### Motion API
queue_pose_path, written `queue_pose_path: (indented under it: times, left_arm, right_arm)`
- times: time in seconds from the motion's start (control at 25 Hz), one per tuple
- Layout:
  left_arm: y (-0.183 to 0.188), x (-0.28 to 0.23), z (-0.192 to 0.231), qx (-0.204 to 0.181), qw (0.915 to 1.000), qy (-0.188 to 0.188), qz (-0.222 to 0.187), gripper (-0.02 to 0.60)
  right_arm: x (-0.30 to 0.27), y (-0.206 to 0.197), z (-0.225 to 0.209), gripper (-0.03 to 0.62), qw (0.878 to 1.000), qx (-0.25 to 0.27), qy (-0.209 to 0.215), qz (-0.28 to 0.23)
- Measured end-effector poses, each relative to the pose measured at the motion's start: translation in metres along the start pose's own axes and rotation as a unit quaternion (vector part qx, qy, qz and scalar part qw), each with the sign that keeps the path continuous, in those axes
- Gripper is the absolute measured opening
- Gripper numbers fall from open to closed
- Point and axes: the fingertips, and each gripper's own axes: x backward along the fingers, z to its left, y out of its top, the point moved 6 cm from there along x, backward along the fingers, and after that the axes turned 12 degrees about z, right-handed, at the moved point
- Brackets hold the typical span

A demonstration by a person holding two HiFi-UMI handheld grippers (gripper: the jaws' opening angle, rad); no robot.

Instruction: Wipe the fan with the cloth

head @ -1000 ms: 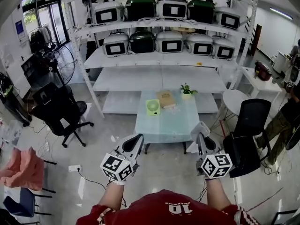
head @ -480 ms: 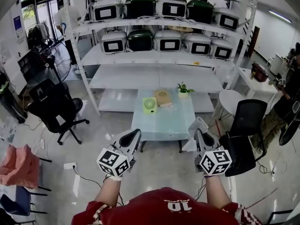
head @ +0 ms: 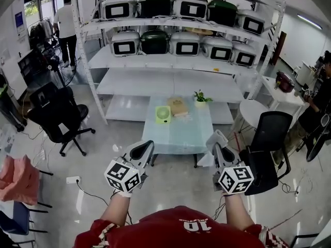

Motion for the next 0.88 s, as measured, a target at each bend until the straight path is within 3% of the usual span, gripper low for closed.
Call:
queue_pose_path:
  times: [0.88]
  left_arm:
    - [0.007, 0.007, 0.004, 0.005, 0.9998, 0.021, -0.006, 0.005]
  right_arm:
    - [-0.006, -0.007, -0.01, 0.023, 1.0, -0.016, -0.015, -0.008]
